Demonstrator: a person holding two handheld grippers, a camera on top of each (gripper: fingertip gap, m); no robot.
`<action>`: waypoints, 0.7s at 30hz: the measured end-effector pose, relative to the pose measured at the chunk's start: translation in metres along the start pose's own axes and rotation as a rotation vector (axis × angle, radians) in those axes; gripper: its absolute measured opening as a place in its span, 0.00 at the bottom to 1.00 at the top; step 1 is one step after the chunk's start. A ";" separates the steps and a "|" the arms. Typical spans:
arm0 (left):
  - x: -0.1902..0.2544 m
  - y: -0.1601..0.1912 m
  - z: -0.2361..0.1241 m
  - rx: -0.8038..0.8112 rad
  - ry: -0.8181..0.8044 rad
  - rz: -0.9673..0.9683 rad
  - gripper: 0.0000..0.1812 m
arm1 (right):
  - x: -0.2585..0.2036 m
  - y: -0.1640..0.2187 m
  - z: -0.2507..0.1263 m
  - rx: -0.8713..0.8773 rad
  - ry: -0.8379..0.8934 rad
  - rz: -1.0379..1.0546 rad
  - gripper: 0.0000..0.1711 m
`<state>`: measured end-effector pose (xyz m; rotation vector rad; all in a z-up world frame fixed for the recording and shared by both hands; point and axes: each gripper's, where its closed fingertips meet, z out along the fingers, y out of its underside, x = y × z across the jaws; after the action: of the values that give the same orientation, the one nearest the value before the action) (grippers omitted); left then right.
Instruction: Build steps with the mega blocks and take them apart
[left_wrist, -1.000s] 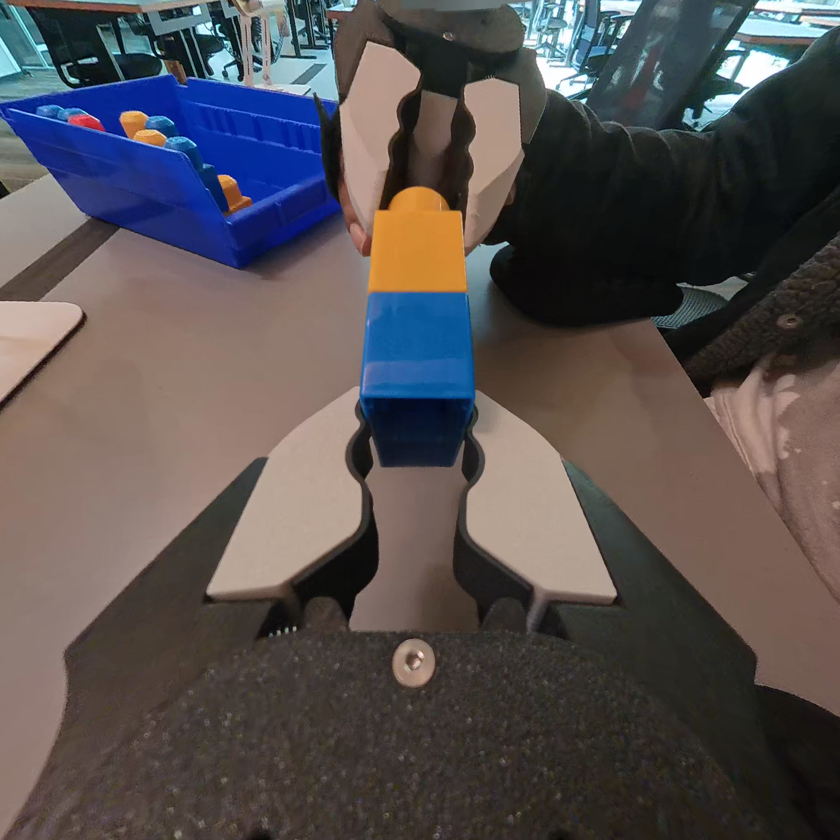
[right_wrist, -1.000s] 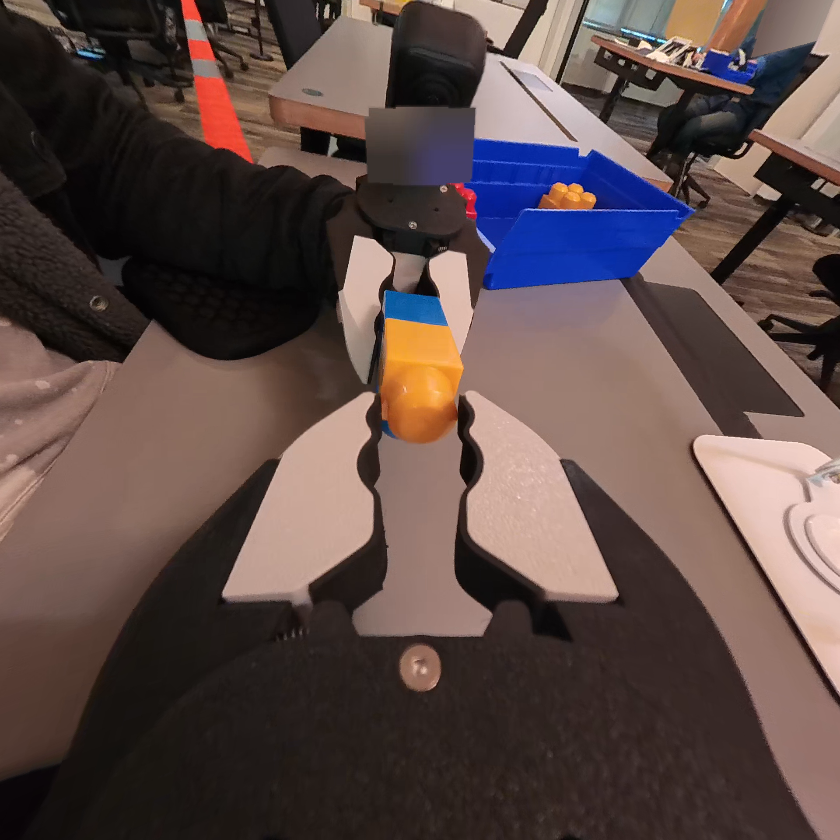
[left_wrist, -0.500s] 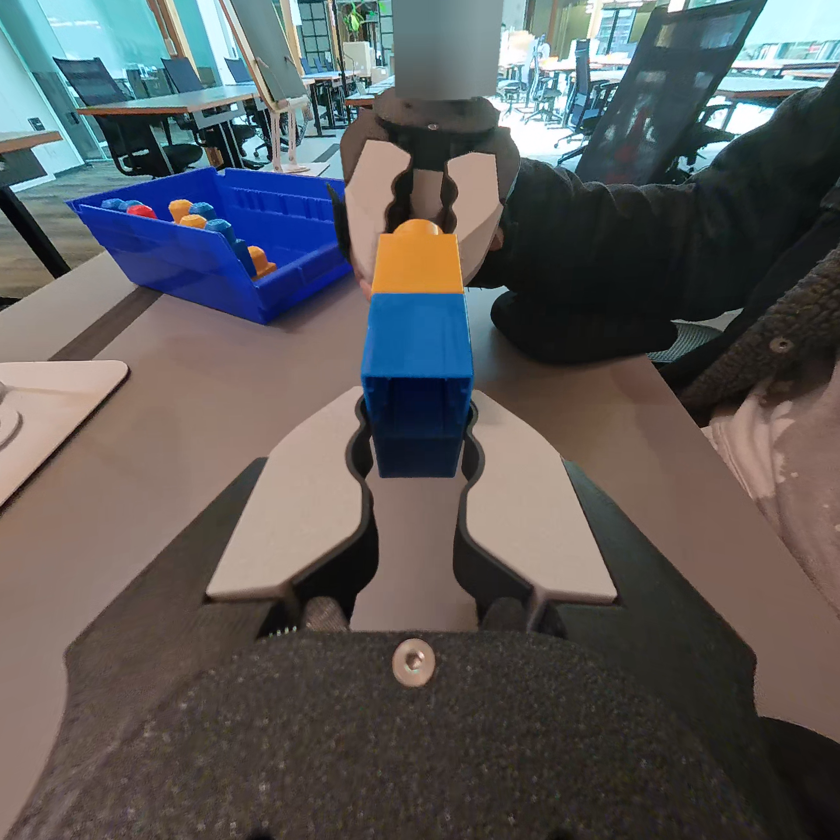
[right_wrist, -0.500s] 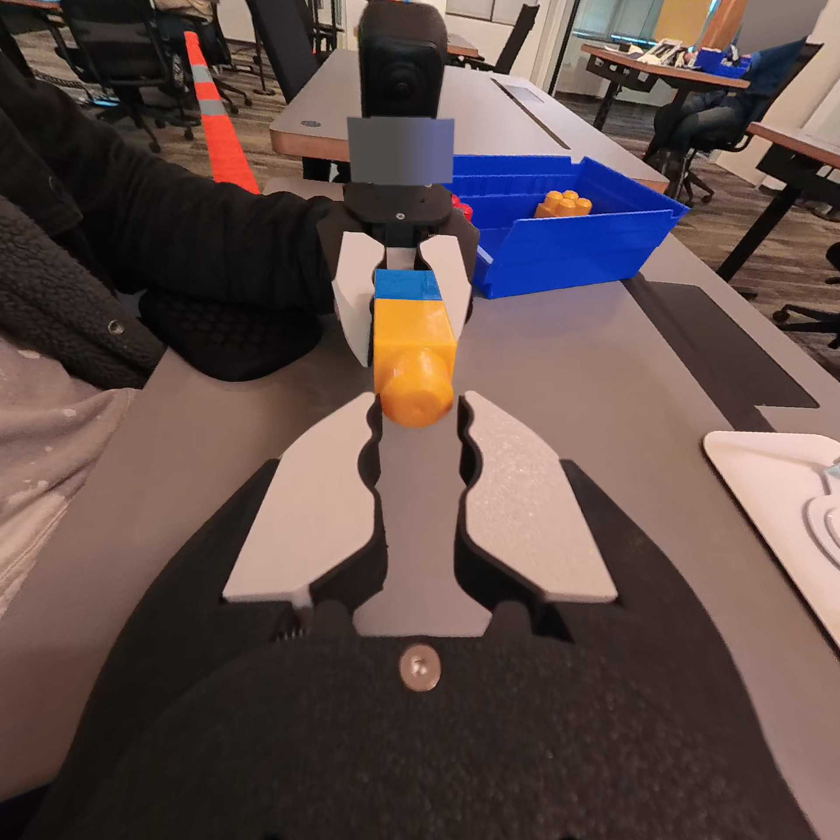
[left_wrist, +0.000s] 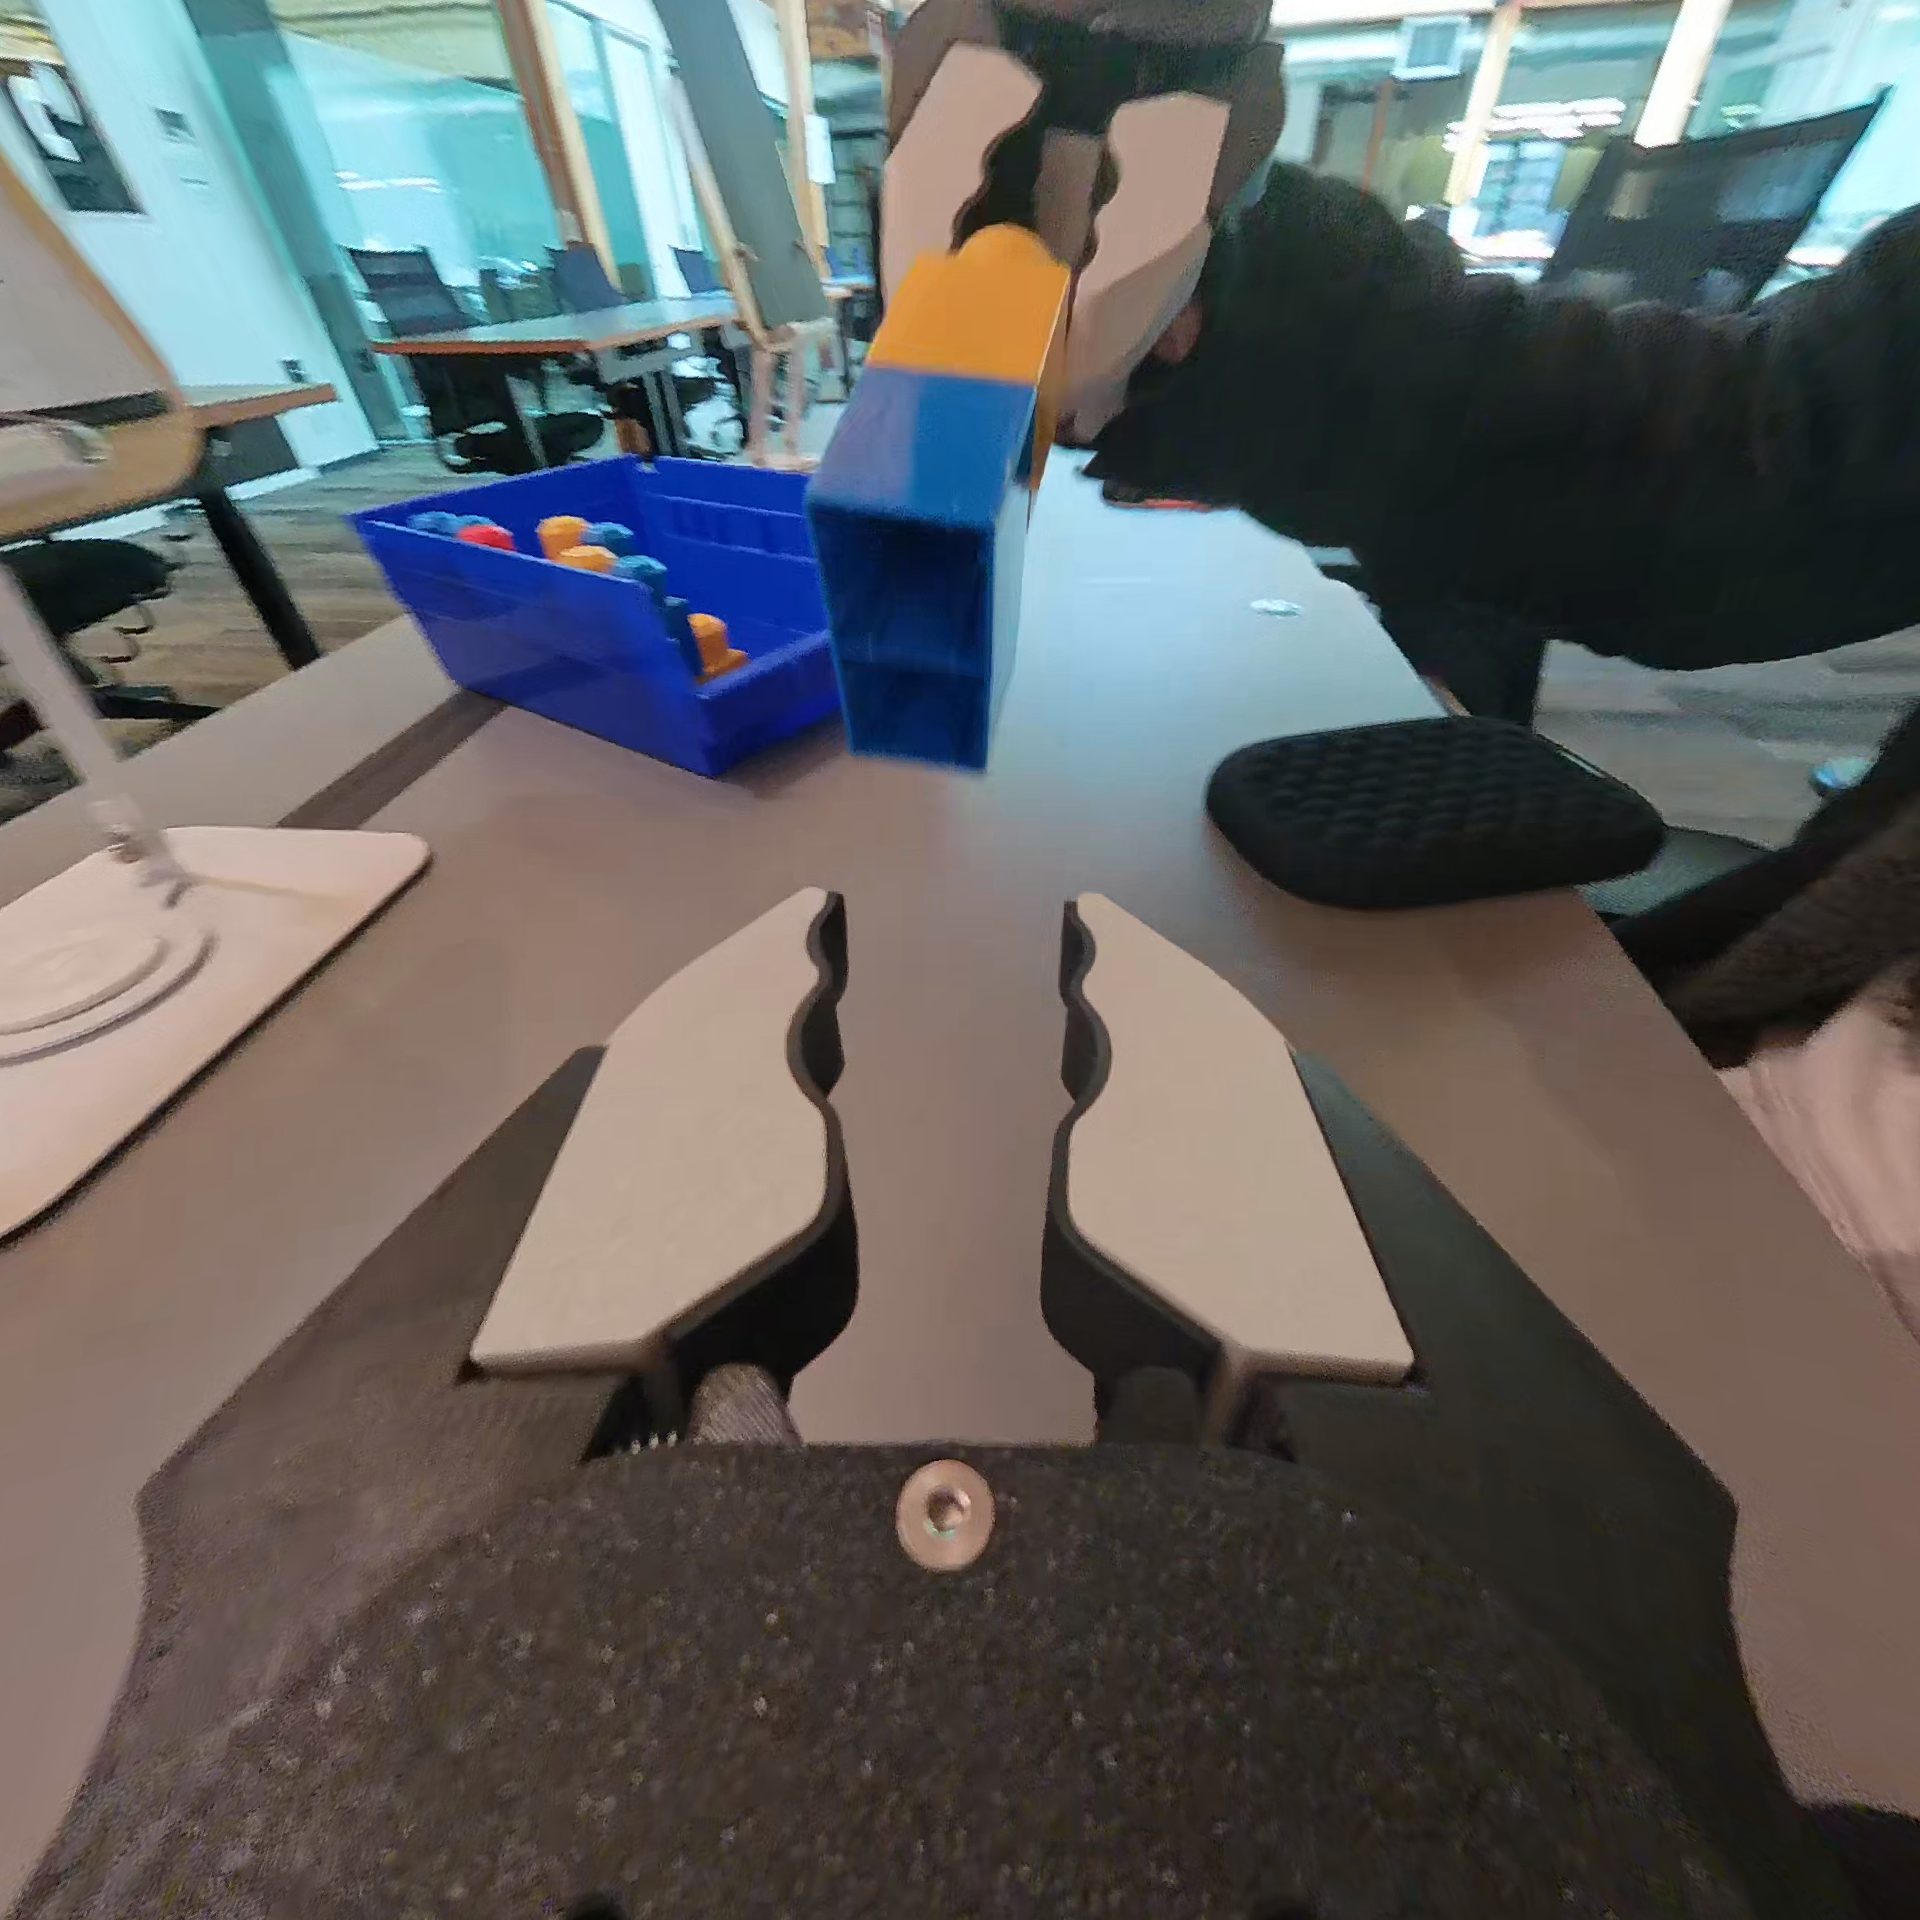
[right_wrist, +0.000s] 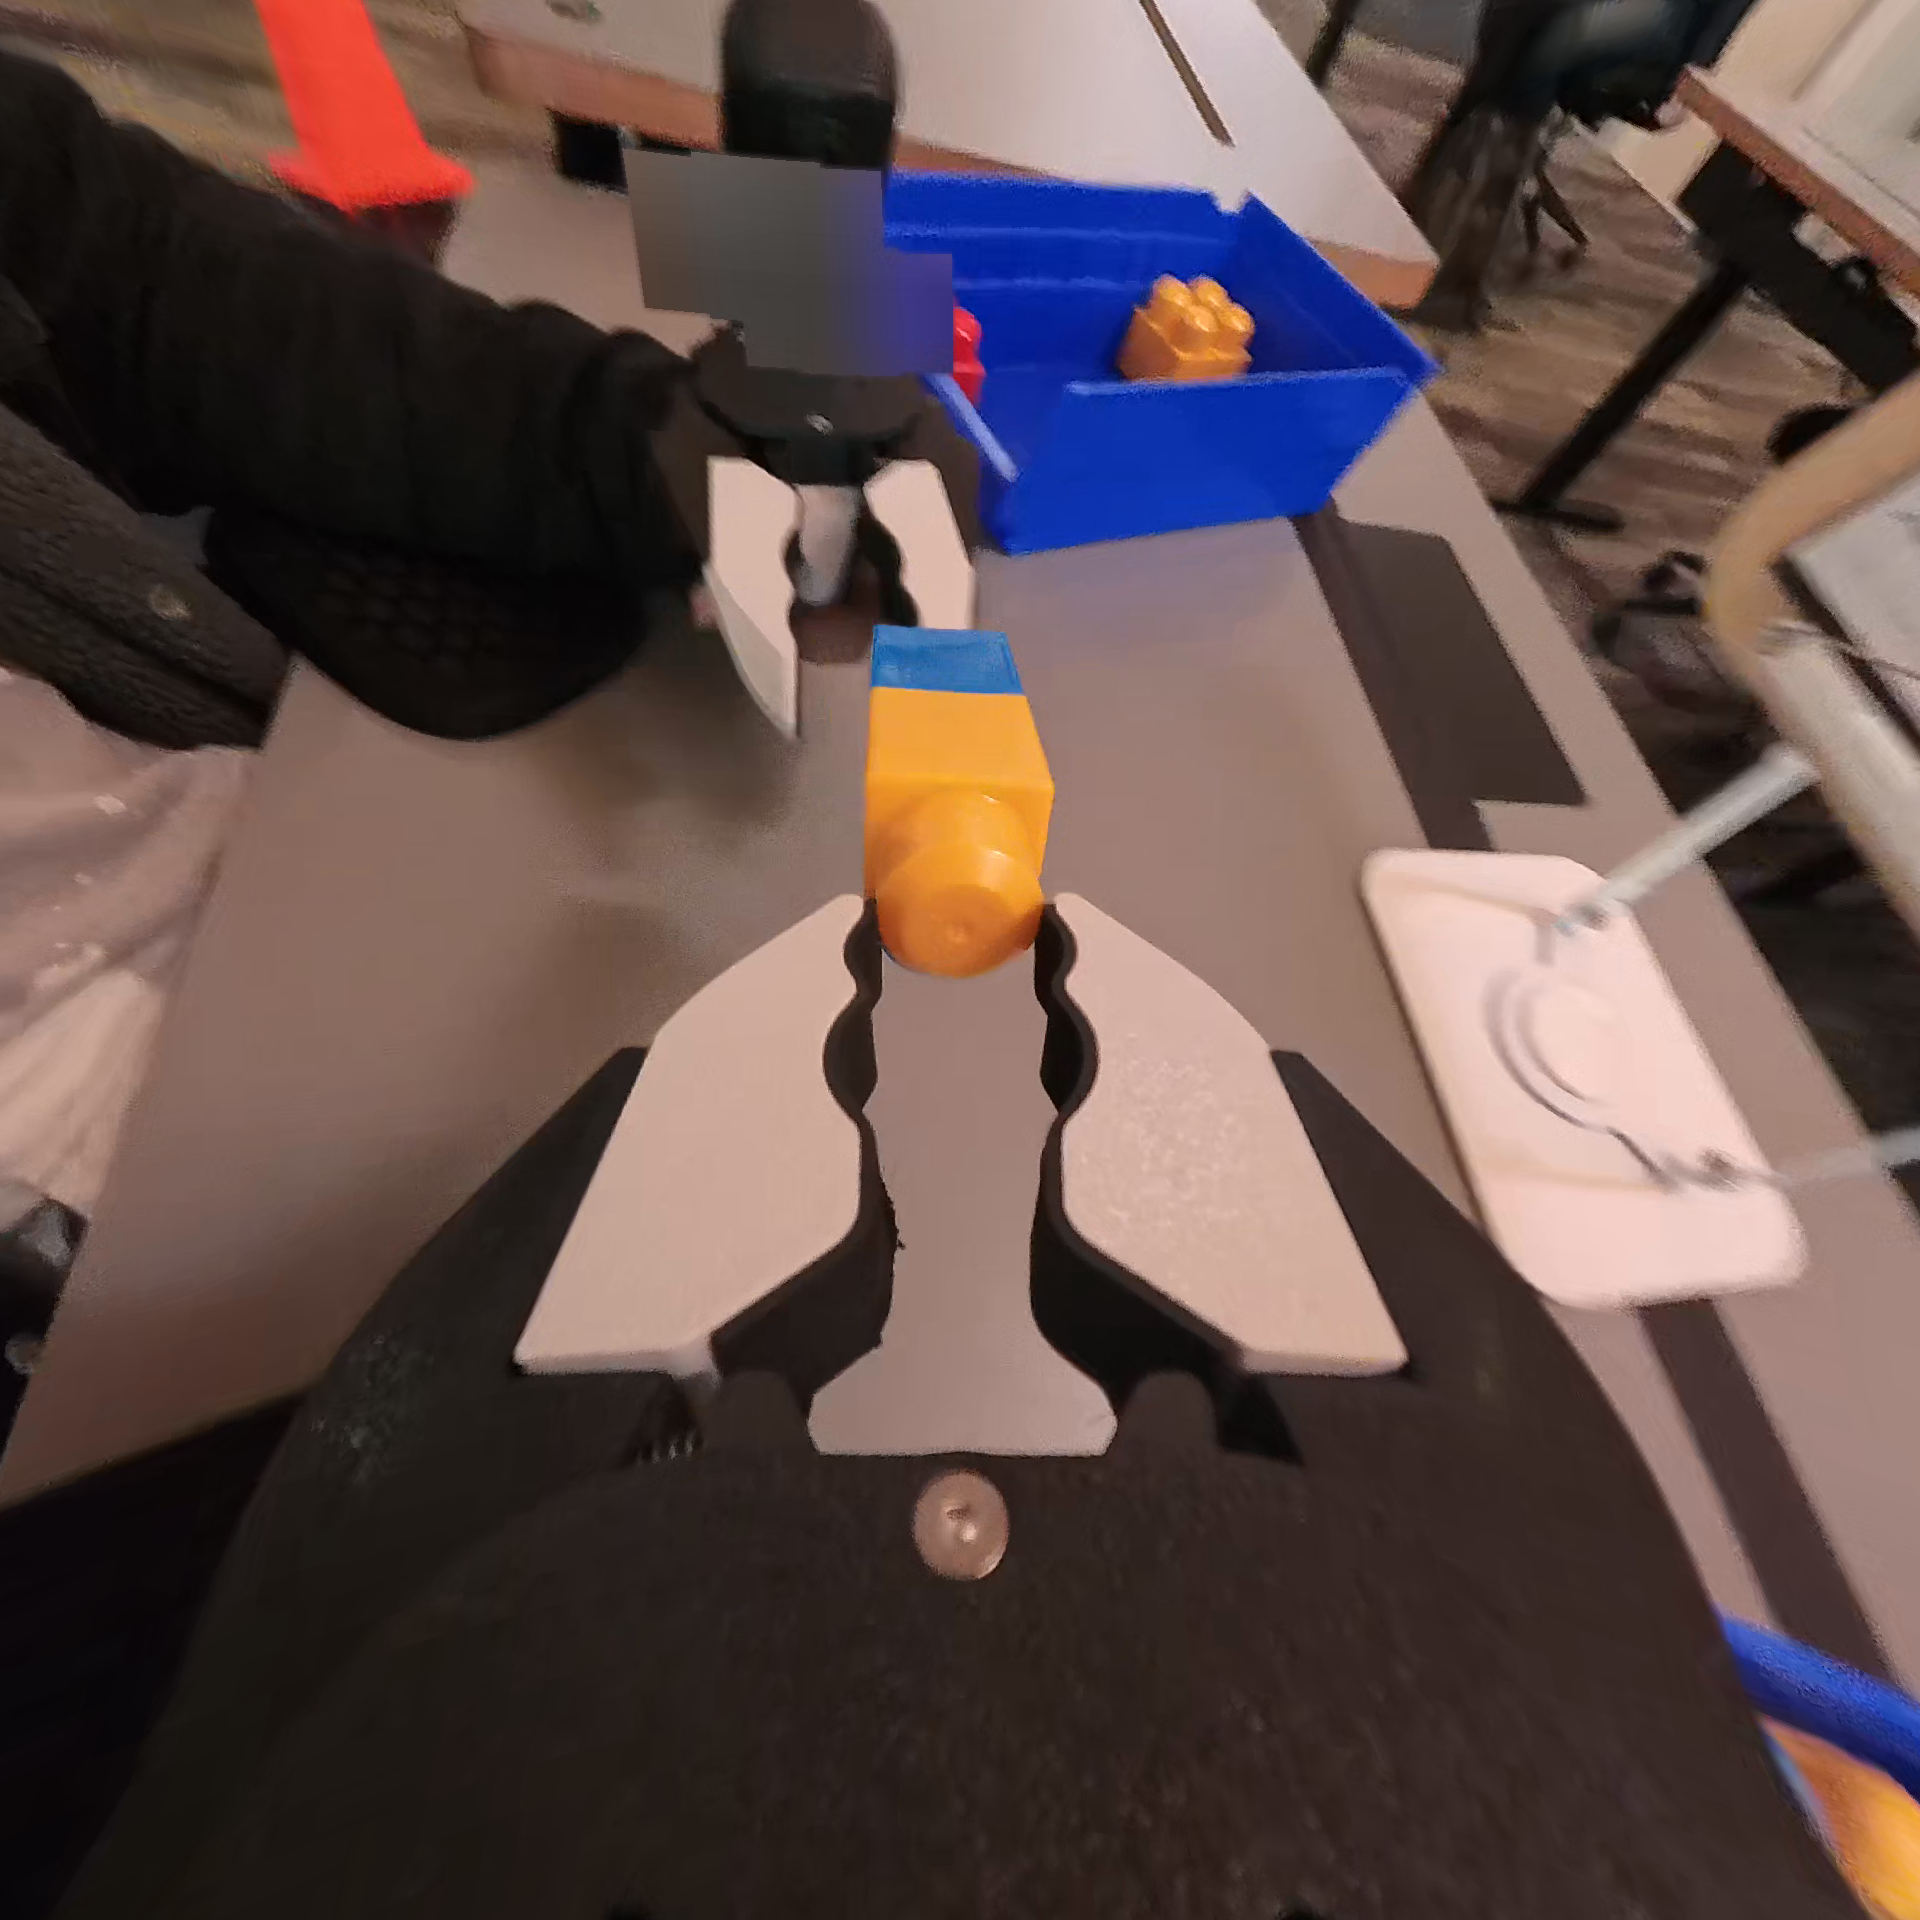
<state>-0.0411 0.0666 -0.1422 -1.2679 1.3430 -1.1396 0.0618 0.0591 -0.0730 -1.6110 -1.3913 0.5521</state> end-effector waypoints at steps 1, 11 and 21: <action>-0.008 0.000 -0.003 0.009 -0.039 -0.008 0.19 | 0.013 0.001 -0.015 -0.048 0.031 -0.005 0.17; -0.054 -0.011 -0.027 0.077 -0.322 -0.018 0.00 | 0.134 0.049 -0.158 -0.535 0.315 0.108 0.17; -0.057 -0.001 -0.023 0.046 -0.340 -0.020 0.00 | 0.211 0.150 -0.221 -0.871 0.438 0.261 0.17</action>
<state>-0.0624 0.1241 -0.1359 -1.3731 1.0475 -0.9129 0.3749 0.1888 -0.0452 -2.4345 -1.1367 -0.3312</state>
